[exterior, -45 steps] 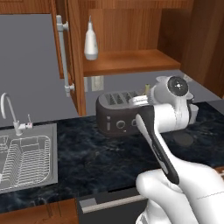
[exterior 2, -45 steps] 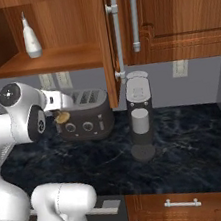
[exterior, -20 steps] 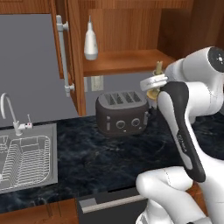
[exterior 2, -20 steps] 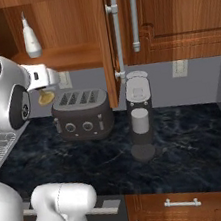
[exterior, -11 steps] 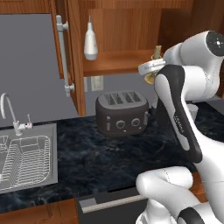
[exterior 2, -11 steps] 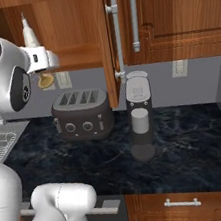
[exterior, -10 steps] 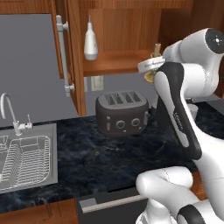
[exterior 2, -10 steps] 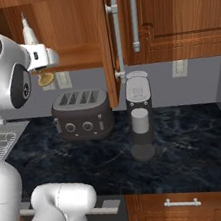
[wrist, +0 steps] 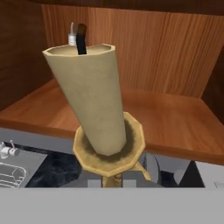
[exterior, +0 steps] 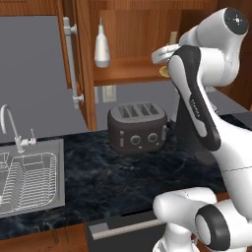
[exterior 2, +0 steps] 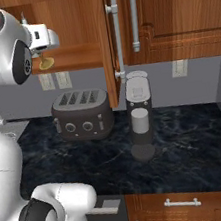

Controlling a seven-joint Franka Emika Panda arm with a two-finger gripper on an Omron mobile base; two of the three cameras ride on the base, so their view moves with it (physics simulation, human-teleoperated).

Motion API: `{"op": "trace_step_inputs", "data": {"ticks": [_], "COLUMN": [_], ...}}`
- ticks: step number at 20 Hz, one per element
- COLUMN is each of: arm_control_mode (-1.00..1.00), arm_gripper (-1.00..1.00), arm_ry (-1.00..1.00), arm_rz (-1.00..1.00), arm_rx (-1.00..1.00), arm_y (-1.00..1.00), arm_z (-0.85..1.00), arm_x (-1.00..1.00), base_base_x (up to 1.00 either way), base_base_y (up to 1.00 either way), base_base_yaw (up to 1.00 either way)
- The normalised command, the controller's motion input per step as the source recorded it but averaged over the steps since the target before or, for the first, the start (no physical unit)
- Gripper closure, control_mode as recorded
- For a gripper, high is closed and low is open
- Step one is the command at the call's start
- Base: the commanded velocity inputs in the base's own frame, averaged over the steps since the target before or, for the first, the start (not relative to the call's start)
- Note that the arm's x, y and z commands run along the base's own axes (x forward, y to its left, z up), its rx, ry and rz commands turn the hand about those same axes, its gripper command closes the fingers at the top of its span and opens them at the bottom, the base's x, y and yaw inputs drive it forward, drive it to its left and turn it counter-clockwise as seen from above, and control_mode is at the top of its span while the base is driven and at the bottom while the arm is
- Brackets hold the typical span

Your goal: Pick the candle and candle from the dining table and place them in the open cabinet. Close the cabinet after placing the objects.

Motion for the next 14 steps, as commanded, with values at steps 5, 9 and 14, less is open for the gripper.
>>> {"op": "trace_step_inputs", "data": {"ticks": [5, 9, 14], "arm_control_mode": [-1.0, -1.0, -1.0], "arm_gripper": [1.0, 1.0, 1.0], "arm_ry": [0.0, 0.0, 0.0], "arm_rz": [0.0, 0.0, -0.01], "arm_rx": [-0.01, -0.04, -0.01], "arm_y": [0.0, 0.0, 0.01], "arm_z": [-0.06, -0.29, -0.18], "arm_x": [0.32, 0.37, 0.43], "base_base_x": [0.0, 0.0, 0.0], "base_base_y": [0.0, 0.0, 0.0], "base_base_yaw": [0.0, 0.0, 0.0]}}
